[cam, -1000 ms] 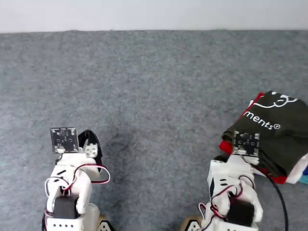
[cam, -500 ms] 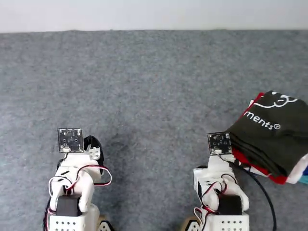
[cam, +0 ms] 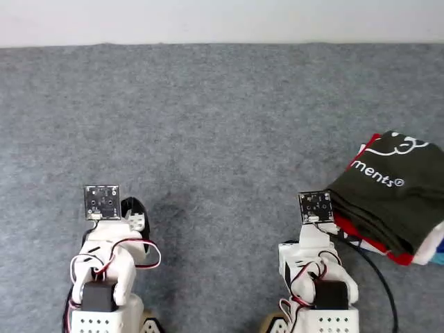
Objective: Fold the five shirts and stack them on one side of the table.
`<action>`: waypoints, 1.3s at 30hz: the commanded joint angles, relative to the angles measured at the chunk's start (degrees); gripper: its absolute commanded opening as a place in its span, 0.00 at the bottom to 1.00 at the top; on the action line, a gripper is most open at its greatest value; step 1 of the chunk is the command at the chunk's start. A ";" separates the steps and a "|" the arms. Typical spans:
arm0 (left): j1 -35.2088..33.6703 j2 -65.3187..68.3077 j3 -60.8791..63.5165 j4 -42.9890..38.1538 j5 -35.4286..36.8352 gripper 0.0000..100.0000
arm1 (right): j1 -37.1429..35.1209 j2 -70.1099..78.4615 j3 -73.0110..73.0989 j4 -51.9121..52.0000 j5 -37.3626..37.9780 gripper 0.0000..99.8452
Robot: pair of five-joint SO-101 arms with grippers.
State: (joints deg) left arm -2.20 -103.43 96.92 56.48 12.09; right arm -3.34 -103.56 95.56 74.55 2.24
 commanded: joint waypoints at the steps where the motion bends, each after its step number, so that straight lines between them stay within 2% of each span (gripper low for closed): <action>1: -0.18 -0.53 -0.48 3.78 -0.53 0.01 | -0.31 -0.40 0.88 -0.22 -0.35 0.01; 9: 0.09 -0.53 -0.48 11.69 -0.53 0.01 | -0.31 -0.40 0.88 -0.22 -0.35 0.01; 17: 0.09 -0.53 -0.48 15.12 -0.53 0.01 | -0.31 -0.40 0.88 -0.22 -0.35 0.01; 39: -2.46 -0.62 -0.48 15.38 -0.18 0.01 | -0.31 -0.40 0.88 -0.22 -0.35 0.01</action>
State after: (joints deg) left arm -4.13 -103.43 96.92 71.43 12.09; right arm -3.34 -103.56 95.56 74.55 2.24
